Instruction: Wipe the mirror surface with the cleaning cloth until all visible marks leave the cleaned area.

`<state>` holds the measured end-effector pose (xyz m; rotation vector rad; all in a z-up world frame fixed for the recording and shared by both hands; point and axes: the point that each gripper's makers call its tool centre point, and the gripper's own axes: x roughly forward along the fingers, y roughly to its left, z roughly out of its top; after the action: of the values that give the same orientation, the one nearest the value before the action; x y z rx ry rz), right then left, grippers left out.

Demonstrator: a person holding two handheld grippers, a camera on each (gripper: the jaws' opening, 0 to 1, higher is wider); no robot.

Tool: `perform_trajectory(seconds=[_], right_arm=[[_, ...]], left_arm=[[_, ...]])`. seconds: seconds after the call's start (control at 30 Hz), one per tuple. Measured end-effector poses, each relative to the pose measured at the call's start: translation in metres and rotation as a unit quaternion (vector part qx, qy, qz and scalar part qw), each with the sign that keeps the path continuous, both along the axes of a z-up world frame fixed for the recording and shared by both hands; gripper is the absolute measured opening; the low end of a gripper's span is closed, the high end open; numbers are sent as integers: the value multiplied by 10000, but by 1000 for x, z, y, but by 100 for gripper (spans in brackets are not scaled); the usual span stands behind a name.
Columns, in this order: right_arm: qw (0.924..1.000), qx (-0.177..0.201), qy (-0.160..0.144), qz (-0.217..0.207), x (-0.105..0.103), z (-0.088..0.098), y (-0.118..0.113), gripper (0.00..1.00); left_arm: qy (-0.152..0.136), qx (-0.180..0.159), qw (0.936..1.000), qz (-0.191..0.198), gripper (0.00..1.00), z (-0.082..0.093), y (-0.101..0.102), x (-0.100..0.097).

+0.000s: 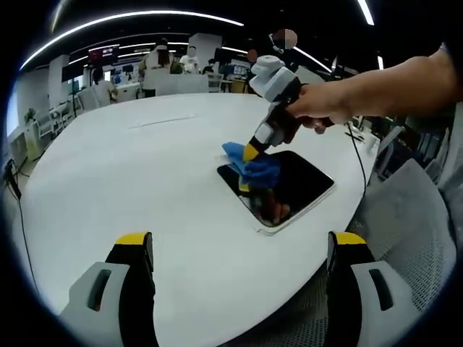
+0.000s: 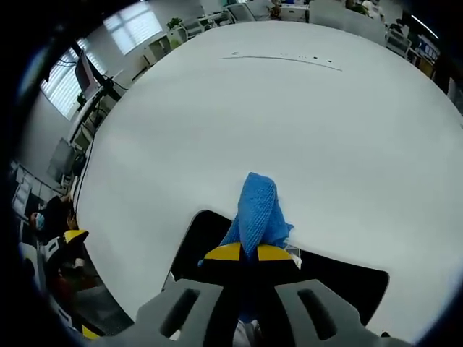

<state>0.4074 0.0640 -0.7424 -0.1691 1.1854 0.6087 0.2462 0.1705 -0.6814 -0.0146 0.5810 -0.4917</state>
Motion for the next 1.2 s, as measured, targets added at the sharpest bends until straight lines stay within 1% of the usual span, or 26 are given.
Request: perform_trajectory(seconds=[0.17,0.2,0.3,0.6,0.93,1.2], right_arm=[[10000,28,46,-65,-6,0,-1,0],[10000,34,52,-74,-11,2,-2,0],[9999,35,40,-90,-15,1,-3,0],[9998,83,148,-116,-41,3,-6,0],[9998,147,106,-93,-73,7,-12,0],[9993,234,178,-217,-86,6,-14,0]], left_arm=[[-12,-1,10000,19,99,0,1,1],[-15,3,10000,20,99,0,1,1],[-19,9,10000,29,99,1,1,1],[-66,21,10000,0,99,3,-1,1],[-95,19,9999,-31,99,2,0,2],[-117,10,9999,-50,99,3,-2,1]])
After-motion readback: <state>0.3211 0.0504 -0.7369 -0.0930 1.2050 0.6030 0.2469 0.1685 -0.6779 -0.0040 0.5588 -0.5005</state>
